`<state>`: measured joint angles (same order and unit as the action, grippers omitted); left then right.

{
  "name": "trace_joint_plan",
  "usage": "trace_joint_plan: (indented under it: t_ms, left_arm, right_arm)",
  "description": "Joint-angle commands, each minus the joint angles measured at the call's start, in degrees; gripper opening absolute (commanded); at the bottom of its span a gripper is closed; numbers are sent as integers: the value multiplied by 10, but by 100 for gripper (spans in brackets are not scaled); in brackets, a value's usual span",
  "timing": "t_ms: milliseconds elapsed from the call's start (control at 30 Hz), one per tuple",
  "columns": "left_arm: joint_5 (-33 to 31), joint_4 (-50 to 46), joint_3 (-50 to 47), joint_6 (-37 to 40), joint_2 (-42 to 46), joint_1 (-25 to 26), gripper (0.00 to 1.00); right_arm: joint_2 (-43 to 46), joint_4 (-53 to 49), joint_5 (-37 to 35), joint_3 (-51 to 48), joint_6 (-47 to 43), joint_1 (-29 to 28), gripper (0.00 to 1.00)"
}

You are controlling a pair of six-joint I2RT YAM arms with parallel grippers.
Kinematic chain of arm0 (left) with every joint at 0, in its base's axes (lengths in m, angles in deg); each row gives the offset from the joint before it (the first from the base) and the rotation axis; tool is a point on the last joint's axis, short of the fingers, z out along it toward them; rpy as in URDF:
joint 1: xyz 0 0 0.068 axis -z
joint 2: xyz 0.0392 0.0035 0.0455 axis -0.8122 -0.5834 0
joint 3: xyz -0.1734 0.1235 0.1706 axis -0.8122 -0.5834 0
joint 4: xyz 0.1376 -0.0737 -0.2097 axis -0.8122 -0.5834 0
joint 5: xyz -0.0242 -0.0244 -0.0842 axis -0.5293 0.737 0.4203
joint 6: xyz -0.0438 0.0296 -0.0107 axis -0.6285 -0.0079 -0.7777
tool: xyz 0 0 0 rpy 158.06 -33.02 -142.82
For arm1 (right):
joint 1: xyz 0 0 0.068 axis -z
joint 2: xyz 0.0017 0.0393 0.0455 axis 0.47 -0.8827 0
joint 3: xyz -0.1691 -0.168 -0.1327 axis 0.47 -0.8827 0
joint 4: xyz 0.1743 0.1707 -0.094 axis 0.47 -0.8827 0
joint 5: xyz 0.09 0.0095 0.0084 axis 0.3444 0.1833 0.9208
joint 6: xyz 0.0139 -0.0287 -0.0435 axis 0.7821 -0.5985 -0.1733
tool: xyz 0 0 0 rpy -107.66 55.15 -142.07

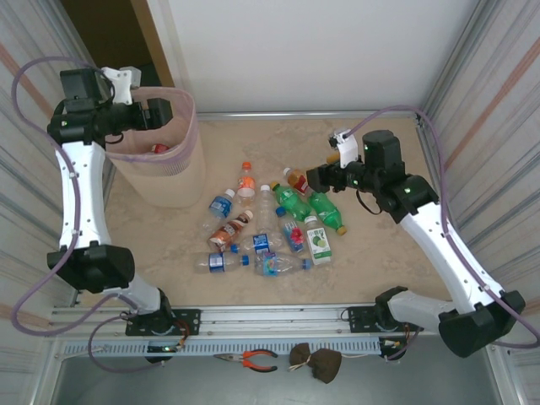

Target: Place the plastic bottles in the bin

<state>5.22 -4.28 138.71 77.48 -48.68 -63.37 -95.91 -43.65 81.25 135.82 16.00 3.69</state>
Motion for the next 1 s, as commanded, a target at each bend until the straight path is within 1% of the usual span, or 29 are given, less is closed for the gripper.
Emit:
trace_joint_plan:
  t_ms: [0,167,300,467,633,833,967]
  left_arm:
    - [86,95,-44,-66,49,-3,84]
    - [103,172,-113,-112,101,16,84]
    - [103,199,-146,-118,122,49,84]
    - [87,205,-167,-116,129,93,84]
    - [69,205,-179,-107,128,137,84]
    - [53,205,-194,-104,126,164,84]
    - [44,203,-197,-98,127,171,84]
  right_arm:
    - [-21,-38,-35,-19,-22,6,76]
    - [-57,-55,-51,-56,-21,29,73]
    - [-84,-62,-64,-91,-20,50,71]
    - [-134,-59,-71,-113,-35,60,70]
    - [-189,-52,-79,-110,-39,64,71]
    - [-253,-50,-97,-91,-41,70,74]
    - [-288,-46,-99,-74,-39,69,76]
